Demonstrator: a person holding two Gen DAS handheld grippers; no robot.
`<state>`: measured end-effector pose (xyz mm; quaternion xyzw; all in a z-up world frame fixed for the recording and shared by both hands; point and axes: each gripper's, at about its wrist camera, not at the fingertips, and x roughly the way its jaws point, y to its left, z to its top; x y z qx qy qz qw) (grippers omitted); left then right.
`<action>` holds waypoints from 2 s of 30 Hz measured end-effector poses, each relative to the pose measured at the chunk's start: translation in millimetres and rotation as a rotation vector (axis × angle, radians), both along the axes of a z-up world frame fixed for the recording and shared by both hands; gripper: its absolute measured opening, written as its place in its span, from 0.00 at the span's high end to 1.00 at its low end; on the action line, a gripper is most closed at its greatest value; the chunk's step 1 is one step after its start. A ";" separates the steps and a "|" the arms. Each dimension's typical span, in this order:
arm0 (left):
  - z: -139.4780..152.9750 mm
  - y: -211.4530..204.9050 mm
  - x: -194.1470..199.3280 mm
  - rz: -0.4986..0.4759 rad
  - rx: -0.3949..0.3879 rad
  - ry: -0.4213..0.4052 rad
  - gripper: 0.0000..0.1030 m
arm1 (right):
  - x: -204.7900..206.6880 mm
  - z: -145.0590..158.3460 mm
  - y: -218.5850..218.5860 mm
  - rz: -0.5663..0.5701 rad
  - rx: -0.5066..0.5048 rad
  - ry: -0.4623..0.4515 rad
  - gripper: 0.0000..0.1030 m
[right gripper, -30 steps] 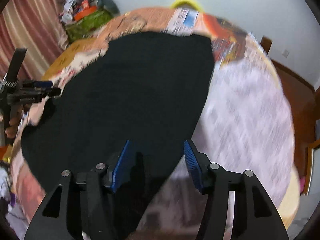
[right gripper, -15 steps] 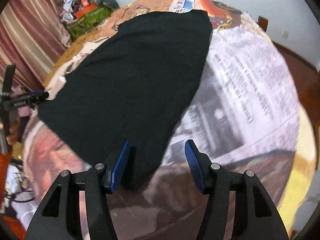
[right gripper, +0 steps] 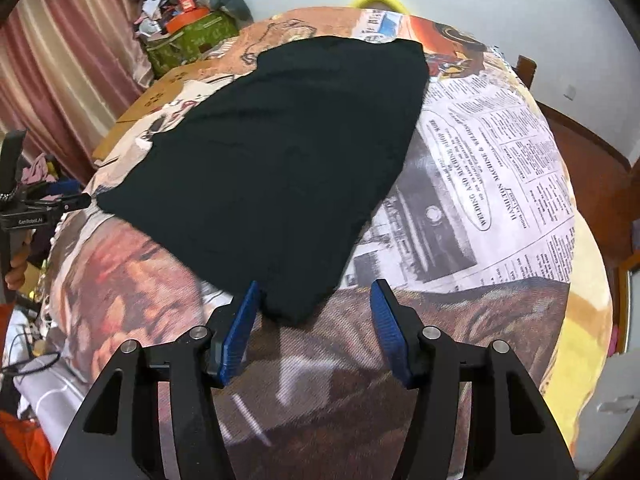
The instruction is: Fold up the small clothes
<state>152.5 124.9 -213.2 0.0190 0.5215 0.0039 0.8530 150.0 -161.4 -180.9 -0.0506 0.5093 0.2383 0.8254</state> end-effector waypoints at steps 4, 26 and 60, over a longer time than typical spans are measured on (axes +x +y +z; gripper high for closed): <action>-5.4 -16.4 -0.7 -0.055 -0.004 0.008 0.23 | -3.3 -9.5 10.8 0.044 -0.007 0.013 0.44; -16.8 -82.3 35.2 -0.180 0.057 -0.060 0.84 | 6.1 -15.4 29.0 0.104 -0.002 -0.051 0.84; 78.5 -56.4 288.1 -0.058 -0.033 -0.173 0.89 | 169.5 91.3 24.7 -0.019 0.092 -0.355 0.93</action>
